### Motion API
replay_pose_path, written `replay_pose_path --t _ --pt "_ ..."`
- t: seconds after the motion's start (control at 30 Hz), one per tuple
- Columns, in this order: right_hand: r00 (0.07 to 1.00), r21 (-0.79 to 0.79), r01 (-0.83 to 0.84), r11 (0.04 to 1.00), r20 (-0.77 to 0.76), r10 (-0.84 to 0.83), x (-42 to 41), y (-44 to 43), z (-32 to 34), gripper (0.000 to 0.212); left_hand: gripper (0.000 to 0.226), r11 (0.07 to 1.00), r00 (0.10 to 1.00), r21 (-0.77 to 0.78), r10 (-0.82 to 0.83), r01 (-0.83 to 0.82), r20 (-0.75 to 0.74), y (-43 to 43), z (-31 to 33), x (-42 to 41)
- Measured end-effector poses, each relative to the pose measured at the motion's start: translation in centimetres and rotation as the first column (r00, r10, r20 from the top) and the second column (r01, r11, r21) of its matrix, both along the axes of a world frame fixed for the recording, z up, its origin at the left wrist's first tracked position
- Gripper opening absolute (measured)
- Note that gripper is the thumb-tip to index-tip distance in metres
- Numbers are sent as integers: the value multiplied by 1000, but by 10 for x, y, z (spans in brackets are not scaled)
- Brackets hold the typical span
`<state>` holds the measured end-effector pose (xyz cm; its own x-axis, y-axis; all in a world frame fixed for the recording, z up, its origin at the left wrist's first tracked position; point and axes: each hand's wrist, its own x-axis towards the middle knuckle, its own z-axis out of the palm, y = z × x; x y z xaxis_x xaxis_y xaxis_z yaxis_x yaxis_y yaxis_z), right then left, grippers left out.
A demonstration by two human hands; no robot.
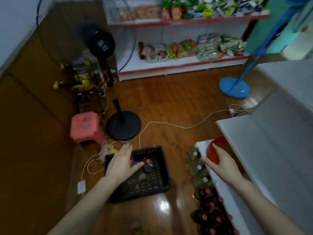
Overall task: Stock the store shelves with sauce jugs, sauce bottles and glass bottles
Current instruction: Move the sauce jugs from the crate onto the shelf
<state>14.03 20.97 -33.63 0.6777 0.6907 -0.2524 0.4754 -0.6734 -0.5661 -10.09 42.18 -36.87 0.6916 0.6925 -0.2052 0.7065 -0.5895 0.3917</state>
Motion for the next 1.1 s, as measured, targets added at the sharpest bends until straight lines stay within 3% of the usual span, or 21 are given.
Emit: replay_pose_path --t 0.37,0.53,0.67,0.83,1.0,1.1 --pt "949 -219 -79 973 -314 6 -57 109 -175 91 83 943 965 -276 123 -187 -233 68 -154 -62" --pt "926 -272 -127 954 -378 15 -55 139 -296 78 85 922 949 -310 146 -234 -281 75 -279 -55" --pt "908 -247 -154 957 -416 39 -54 164 -415 89 90 893 942 -330 237 -308 -237 89 -393 -45" --pt "935 -172 -172 970 -339 106 -43 210 -537 96 93 843 895 -300 427 -446 -129 132 -515 -20" --pt "946 -74 -145 987 -302 117 -38 254 -607 91 97 804 836 -315 546 -504 56 165 -579 14" --pt "959 -2 -101 995 -265 97 -42 267 -630 74 74 775 790 -383 592 -503 161 167 -600 23"
